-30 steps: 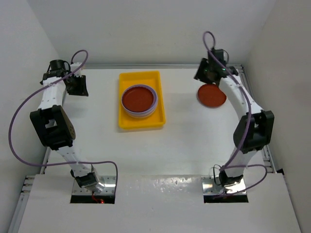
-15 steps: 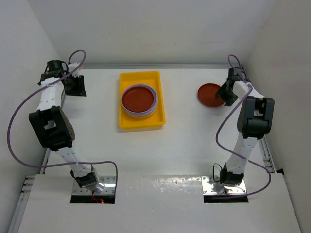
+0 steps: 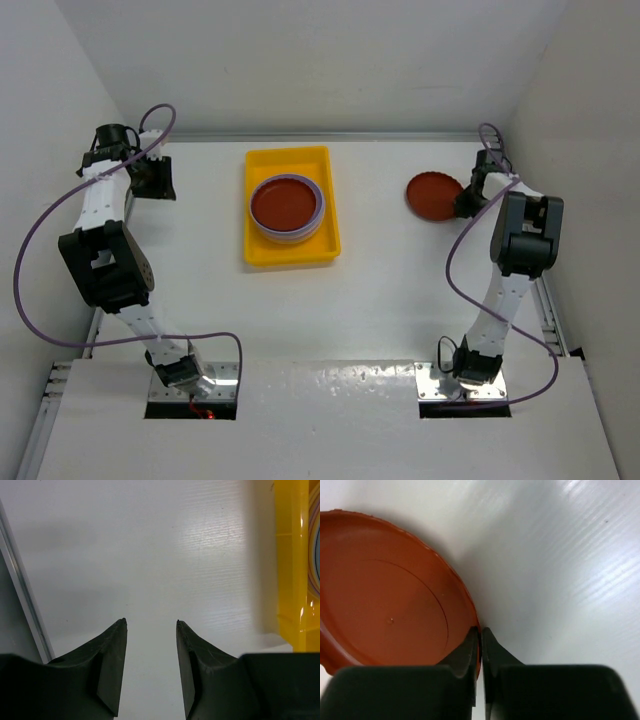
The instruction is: Place the plates into the plastic bin on the countertop
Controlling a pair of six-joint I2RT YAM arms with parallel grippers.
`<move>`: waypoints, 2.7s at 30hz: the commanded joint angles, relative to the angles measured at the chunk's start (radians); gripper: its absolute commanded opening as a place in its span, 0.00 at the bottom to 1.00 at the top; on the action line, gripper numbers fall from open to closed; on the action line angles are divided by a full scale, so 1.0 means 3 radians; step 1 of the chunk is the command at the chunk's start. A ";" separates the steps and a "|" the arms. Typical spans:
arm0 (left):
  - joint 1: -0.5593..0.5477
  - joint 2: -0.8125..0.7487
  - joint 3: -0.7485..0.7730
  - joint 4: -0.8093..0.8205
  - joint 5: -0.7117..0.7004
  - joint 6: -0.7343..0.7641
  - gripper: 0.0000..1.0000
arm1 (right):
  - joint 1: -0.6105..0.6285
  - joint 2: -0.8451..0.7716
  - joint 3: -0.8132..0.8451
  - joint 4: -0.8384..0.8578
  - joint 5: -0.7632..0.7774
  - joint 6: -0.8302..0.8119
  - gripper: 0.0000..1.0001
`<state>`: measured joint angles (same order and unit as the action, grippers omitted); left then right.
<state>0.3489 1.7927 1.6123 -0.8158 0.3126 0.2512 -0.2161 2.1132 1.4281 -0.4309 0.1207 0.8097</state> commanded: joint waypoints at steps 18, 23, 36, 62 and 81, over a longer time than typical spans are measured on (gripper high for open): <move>0.0054 -0.0193 0.0061 -0.0021 0.0098 0.0017 0.47 | 0.0950 -0.1588 -0.0410 0.0945 -0.0162 0.0057 0.00; 0.0054 -0.0223 0.0020 -0.0021 0.0098 0.0017 0.47 | 0.1618 -0.1304 0.0202 0.0686 -0.0295 -0.0269 0.00; 0.0054 -0.0254 -0.0011 -0.0021 0.0139 0.0083 0.47 | 0.2469 0.0268 0.1964 -0.0471 -0.0551 -0.0526 0.00; 0.0054 -0.0315 -0.0103 -0.0021 0.0200 0.0083 0.47 | 0.2597 -0.0171 0.1780 -0.0497 -0.0147 -0.1057 0.55; 0.0151 -0.0914 -0.1099 0.0224 -0.0065 0.0052 0.47 | 0.0911 -0.3786 -0.2606 0.0255 0.0666 -0.0782 0.99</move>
<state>0.3752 1.5650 1.3327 -0.7792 0.3134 0.2687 0.0937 1.0569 0.7803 -0.3416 0.2127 0.5400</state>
